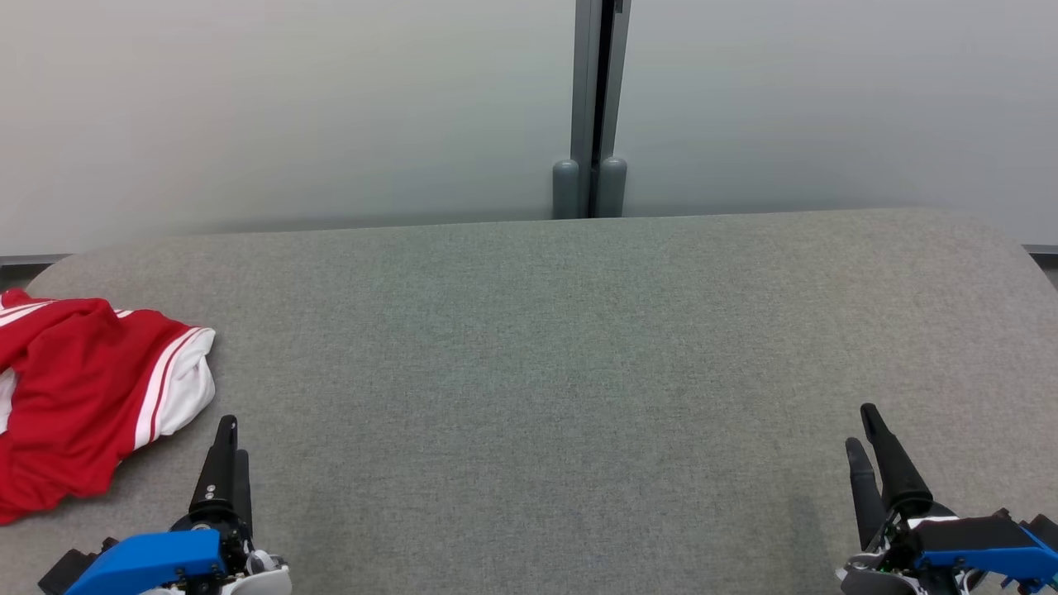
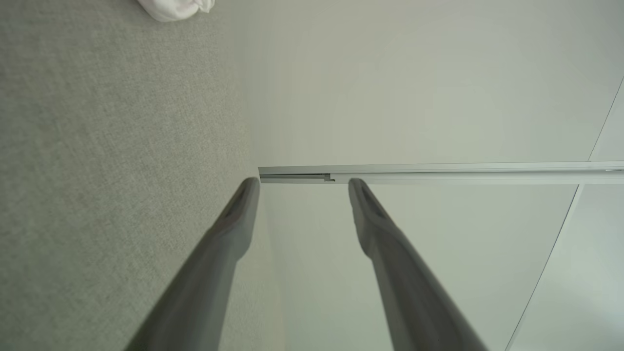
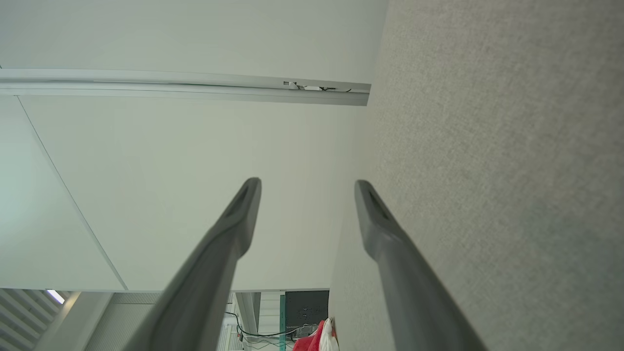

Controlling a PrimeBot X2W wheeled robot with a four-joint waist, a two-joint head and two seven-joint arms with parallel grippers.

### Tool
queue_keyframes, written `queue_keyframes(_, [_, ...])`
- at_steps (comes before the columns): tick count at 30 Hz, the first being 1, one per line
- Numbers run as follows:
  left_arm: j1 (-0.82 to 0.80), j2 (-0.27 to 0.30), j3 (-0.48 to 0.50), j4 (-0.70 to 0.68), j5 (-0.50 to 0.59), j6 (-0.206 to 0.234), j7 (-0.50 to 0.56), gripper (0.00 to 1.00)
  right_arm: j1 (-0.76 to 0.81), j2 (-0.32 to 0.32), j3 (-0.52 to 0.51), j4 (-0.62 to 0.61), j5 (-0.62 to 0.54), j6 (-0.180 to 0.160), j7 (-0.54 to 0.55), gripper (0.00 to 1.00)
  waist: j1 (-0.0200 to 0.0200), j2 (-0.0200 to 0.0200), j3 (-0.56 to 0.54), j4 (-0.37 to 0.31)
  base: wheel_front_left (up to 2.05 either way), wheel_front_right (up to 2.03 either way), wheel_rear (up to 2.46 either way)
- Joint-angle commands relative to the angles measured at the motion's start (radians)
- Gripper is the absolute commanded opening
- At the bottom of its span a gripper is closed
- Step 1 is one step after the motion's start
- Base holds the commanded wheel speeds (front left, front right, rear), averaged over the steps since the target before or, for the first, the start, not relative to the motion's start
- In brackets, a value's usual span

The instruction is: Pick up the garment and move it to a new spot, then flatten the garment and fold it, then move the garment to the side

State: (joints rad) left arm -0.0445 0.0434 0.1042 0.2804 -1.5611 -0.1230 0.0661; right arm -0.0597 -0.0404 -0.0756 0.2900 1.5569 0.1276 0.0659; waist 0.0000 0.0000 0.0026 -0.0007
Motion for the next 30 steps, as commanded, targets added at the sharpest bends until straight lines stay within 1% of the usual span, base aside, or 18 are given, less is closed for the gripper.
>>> queue_keyframes(1, [-0.020, 0.005, -0.004, -0.026, 0.035, 0.005, -0.012, 1.00, -0.031, -0.006, 0.000, -0.013, -0.033, 0.002, -0.012, 1.00, 0.0000, 0.0000, 0.000, 0.000, 0.00, 0.00, 0.00])
queue_keyframes(10, [-0.004, 0.006, -0.034, -0.056, 0.268, 0.038, -0.053, 1.00, -0.036, -0.006, 0.000, -0.035, -0.230, 0.002, -0.052, 1.00, 0.0000, 0.0000, -0.001, -0.001, 0.00, 0.00, 0.00])
queue_keyframes(14, [0.000, 0.018, -0.058, -0.061, 0.388, 0.048, -0.069, 1.00, -0.035, -0.006, 0.019, -0.046, -0.378, 0.002, -0.069, 1.00, 0.0000, 0.0000, -0.001, 0.000, 0.00, 0.00, 0.00])
queue_keyframes(17, [0.002, 0.026, -0.079, -0.065, 0.467, 0.057, -0.081, 1.00, -0.034, -0.006, 0.023, -0.051, -0.466, 0.002, -0.081, 1.00, 0.0000, 0.0000, -0.001, 0.001, 0.00, 0.00, 0.00])
queue_keyframes(30, [0.010, 0.050, -0.127, -0.078, 0.706, 0.094, -0.129, 1.00, -0.041, -0.008, 0.032, -0.059, -0.702, 0.003, -0.129, 1.00, 0.0000, 0.0000, 0.000, 0.001, 0.00, 0.00, 0.00])
